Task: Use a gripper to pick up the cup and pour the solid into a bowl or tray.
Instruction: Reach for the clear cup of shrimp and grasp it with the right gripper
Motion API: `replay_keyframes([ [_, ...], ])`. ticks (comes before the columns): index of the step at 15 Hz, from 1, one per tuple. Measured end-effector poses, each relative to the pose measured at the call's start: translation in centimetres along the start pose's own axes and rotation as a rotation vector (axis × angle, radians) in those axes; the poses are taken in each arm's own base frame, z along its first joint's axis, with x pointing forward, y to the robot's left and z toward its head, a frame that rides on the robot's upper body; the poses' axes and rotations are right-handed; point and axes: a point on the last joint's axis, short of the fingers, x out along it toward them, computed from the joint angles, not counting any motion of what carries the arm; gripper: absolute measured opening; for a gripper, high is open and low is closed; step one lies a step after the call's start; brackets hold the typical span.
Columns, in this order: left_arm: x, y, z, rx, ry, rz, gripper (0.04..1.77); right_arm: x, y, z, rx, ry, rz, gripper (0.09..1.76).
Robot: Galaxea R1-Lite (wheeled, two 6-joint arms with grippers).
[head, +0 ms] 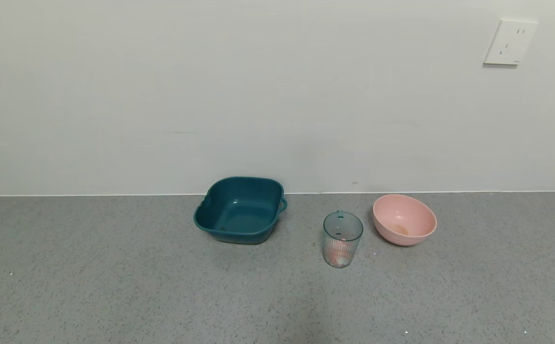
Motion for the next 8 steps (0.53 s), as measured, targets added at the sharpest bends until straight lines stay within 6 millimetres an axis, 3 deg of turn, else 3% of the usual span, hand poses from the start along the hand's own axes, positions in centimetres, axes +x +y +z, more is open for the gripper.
replay_keyframes([
  [4, 0.0, 0.0, 0.0, 0.000, 0.000, 0.000, 1.72, 3.2, 0.0, 1.8, 0.012, 0.162, 0.106, 1.71],
  [8, 0.0, 0.0, 0.0, 0.000, 0.000, 0.000, 1.72, 7.8, -0.1, 2.3, 0.014, 0.300, 0.193, 1.71],
])
